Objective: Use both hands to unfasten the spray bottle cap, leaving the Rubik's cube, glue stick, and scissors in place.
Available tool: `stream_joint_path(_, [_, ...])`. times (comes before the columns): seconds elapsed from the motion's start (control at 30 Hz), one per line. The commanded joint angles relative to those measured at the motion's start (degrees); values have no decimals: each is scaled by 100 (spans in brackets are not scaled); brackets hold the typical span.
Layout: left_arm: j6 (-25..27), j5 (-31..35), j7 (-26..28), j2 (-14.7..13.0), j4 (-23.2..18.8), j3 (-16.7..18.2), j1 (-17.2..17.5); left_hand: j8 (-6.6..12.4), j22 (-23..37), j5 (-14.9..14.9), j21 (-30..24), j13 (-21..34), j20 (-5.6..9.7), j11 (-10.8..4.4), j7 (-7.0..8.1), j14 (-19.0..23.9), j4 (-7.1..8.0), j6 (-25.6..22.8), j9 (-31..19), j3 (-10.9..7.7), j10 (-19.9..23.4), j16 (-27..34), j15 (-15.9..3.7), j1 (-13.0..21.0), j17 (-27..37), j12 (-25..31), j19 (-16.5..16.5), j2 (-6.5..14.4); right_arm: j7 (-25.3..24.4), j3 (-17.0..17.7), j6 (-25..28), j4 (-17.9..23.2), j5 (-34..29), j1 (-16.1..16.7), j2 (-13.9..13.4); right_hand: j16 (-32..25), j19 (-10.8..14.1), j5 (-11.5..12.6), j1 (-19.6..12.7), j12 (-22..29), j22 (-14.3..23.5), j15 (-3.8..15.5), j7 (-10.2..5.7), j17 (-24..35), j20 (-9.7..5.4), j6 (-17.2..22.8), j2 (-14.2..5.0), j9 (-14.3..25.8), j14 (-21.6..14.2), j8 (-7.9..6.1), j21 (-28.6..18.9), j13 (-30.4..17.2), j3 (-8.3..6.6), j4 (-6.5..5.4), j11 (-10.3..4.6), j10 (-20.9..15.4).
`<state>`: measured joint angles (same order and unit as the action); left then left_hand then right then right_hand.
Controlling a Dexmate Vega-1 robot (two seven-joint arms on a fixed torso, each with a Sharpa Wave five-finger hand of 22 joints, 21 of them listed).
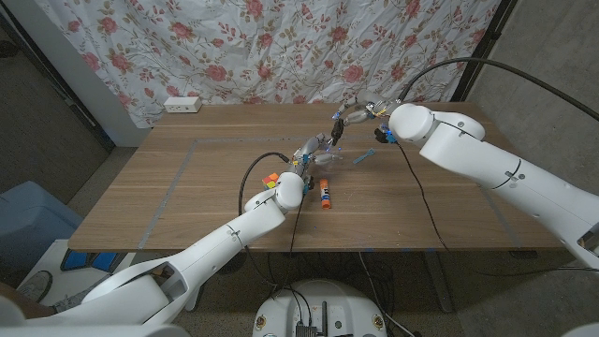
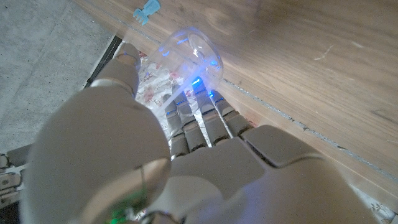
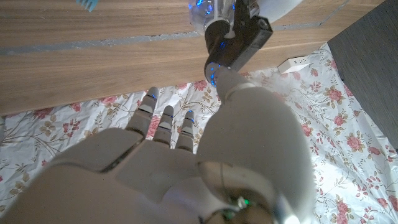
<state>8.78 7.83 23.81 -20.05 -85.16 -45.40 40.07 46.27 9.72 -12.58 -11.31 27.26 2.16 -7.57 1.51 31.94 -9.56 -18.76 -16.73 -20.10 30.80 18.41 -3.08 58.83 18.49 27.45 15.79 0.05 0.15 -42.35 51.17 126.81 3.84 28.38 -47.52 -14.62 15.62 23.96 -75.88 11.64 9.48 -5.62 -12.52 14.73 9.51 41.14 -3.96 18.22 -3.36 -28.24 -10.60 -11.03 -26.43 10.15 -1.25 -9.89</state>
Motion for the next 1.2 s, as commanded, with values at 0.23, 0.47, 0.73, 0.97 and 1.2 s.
stream_joint_path(0.23, [-191,-20,8,31,126,-4,-39,40,13,7,19,7,170,-43,-51,54,-2,-62,15,-65,88,-11,-574,-148,24,2,26,388,141,63,262,238,-38,-117,-312,10,-60,27,21,-23,9,-45,-9,12,-22,-328,-18,-125,67,253,-3,-13,127,-36,17,70])
stream_joint_path(0.47, [-198,-17,40,37,123,11,-23,51,13,10,19,9,172,-41,-47,61,-2,-66,23,-64,97,-17,-576,-156,23,0,26,388,106,191,327,326,-2,-64,-431,14,99,-45,484,-27,5,-160,-5,-15,46,-649,71,-277,27,565,-43,-15,453,-220,141,116])
stream_joint_path(0.73, [-196,9,112,49,115,17,10,69,13,11,17,11,171,-42,-40,61,-2,-76,27,-68,107,-28,-571,-163,22,-1,31,392,233,313,166,367,117,-35,-594,51,201,-214,1341,-29,7,-346,280,-52,191,-778,123,-345,31,763,-29,-19,897,-494,406,158])
stream_joint_path(0.97, [-167,20,147,52,91,27,30,92,13,13,16,14,171,-49,-43,84,-7,-98,29,-68,125,-31,-571,-167,18,0,35,385,285,438,-14,356,212,77,-695,81,194,-571,2471,-21,14,-540,590,-63,267,-966,197,-381,26,958,-6,-24,1380,-881,592,179])
stream_joint_path(1.2, [-161,10,180,74,102,37,40,111,13,16,14,16,176,-63,-38,88,-12,-103,30,-62,146,-30,-576,-166,26,3,43,379,396,350,-82,298,134,28,-731,112,164,-832,2969,-26,19,-577,854,-74,268,-1152,238,-392,49,1099,-3,-26,1581,-1008,695,244])
